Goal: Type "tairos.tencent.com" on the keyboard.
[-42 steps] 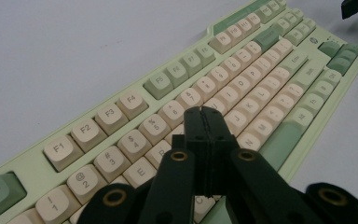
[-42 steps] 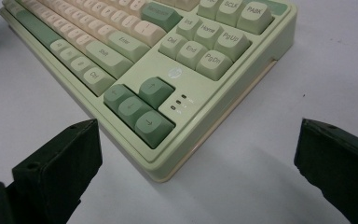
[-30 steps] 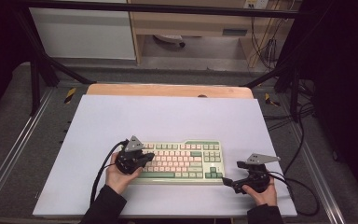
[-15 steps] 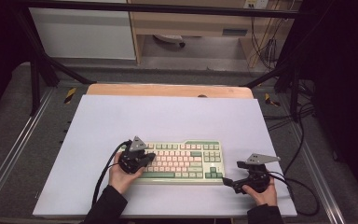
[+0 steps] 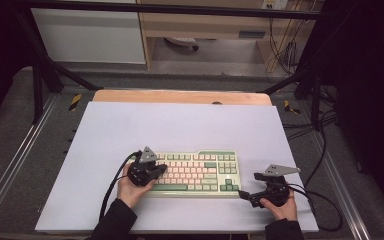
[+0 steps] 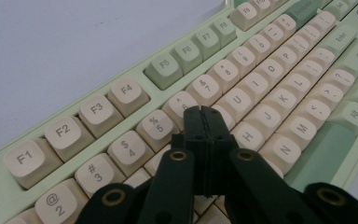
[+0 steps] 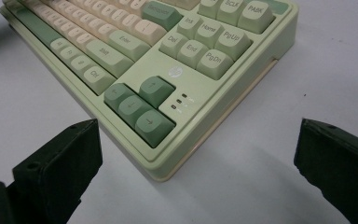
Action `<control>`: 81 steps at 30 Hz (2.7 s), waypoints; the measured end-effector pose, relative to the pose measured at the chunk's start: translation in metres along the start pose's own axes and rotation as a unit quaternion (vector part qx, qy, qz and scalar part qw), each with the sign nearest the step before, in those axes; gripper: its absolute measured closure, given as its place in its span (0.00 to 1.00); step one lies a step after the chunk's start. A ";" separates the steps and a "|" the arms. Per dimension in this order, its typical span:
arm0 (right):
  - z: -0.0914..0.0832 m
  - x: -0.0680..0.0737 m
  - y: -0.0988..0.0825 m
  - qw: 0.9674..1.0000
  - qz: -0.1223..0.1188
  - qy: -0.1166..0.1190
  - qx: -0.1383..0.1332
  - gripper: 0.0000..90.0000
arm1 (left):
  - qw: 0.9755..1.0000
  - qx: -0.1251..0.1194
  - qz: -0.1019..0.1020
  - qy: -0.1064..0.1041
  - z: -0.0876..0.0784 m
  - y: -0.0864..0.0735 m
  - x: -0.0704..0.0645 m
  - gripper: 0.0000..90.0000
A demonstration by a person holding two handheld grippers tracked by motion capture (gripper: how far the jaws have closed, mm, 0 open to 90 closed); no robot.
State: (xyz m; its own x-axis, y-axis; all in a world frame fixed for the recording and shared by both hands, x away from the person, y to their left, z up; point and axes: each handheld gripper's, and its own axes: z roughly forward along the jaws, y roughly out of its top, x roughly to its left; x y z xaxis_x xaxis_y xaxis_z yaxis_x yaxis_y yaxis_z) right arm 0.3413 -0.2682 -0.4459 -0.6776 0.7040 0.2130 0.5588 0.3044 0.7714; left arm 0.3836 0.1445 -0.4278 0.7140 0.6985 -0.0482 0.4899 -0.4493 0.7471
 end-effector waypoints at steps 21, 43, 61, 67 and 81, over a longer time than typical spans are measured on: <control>0.000 0.000 0.000 1.000 0.000 0.000 0.000 0.02 | 1.000 -0.018 0.008 -0.015 -0.029 0.001 -0.001 1.00; 0.001 0.000 0.000 1.000 0.001 0.001 0.002 0.02 | 1.000 -0.016 -0.004 -0.003 -0.051 -0.022 0.014 1.00; 0.000 0.000 0.000 1.000 0.001 0.001 0.003 0.02 | 1.000 -0.003 -0.019 0.015 -0.050 -0.037 0.027 1.00; 0.001 0.001 0.000 1.000 0.002 0.001 0.003 0.02 | 1.000 -0.002 -0.021 0.023 -0.050 -0.039 0.030 1.00; 0.000 0.000 0.000 1.000 0.001 0.003 0.001 0.02 | 1.000 -0.005 -0.021 0.020 -0.049 -0.042 0.030 1.00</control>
State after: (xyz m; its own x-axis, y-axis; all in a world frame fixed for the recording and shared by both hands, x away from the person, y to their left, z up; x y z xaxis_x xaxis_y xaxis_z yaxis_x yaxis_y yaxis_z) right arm 0.3410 -0.2680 -0.4459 -0.6792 0.7007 0.2183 0.5609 0.3039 0.7701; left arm 0.3598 0.2118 -0.4284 0.6721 0.7385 -0.0541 0.5145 -0.4133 0.7513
